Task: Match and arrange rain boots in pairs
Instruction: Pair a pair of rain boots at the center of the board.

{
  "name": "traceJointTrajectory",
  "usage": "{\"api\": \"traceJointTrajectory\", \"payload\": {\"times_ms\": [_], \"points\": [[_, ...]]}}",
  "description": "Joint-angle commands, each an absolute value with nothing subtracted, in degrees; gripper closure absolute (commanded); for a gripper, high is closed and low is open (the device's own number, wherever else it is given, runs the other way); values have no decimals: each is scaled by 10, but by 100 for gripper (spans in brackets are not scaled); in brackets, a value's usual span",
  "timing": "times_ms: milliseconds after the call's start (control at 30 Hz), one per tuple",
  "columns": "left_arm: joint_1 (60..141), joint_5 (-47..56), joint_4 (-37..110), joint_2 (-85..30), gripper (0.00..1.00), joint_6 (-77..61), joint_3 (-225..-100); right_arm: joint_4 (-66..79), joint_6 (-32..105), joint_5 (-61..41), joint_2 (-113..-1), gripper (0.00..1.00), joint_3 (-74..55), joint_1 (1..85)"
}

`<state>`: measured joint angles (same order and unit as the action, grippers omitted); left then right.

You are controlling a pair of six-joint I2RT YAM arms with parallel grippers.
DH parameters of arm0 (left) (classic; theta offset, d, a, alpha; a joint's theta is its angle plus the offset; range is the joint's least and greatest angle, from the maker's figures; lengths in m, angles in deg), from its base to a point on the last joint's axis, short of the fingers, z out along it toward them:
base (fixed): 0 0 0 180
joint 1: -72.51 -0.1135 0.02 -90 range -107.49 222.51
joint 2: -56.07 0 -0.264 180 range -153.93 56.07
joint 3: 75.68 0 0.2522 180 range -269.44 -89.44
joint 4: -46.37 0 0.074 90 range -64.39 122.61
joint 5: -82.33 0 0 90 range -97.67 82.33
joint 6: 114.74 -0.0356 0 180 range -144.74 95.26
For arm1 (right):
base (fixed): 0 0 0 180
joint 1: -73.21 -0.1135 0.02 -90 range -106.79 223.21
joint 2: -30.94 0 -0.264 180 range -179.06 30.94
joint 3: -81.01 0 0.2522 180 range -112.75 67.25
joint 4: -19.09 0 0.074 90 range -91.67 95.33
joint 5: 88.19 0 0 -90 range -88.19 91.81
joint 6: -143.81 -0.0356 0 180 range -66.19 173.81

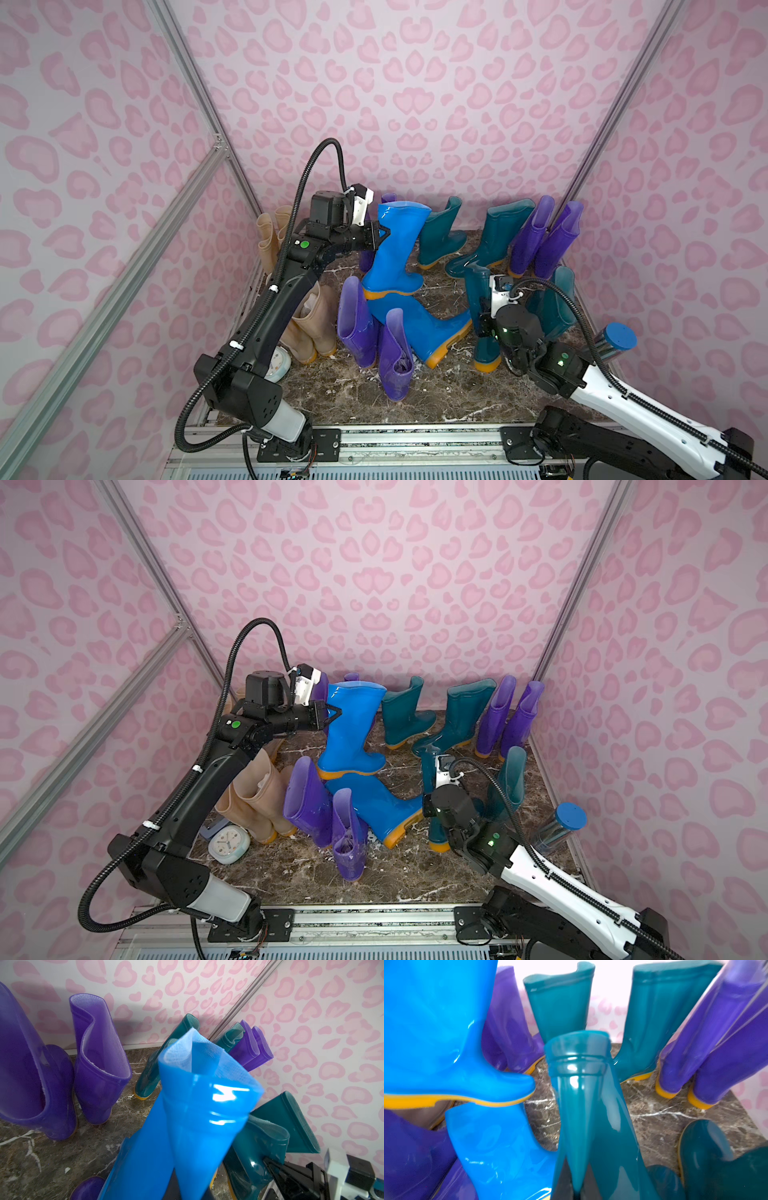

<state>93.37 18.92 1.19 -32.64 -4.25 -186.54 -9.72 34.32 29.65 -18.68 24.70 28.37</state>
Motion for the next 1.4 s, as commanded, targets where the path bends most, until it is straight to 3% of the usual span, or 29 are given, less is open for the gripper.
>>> {"api": "traceJointTrajectory", "payload": {"times_ms": [0,467,700,833,967,1133,1200,1267,1333,1367], "points": [[934,206,65,-325,98,-37,-1866,-78,386,282,-191,100,235,315],[940,215,72,-323,98,-30,-1872,2,471,190,-218,100,189,499],[943,212,72,-322,98,-35,-1869,87,455,208,-168,100,276,535],[942,215,69,-327,98,-32,-1881,116,459,191,-185,100,246,564],[944,211,74,-319,98,-35,-1876,46,399,147,-200,100,242,570],[944,214,85,-305,98,-36,-1846,55,284,169,-113,100,377,556],[945,221,84,-304,98,-34,-1840,29,240,194,-64,91,415,555],[947,221,87,-299,98,-35,-1831,9,207,215,-25,68,442,552],[948,220,90,-297,98,-35,-1828,-8,192,226,3,73,455,551],[949,221,89,-298,98,-36,-1828,-14,190,235,20,68,457,549]]}}
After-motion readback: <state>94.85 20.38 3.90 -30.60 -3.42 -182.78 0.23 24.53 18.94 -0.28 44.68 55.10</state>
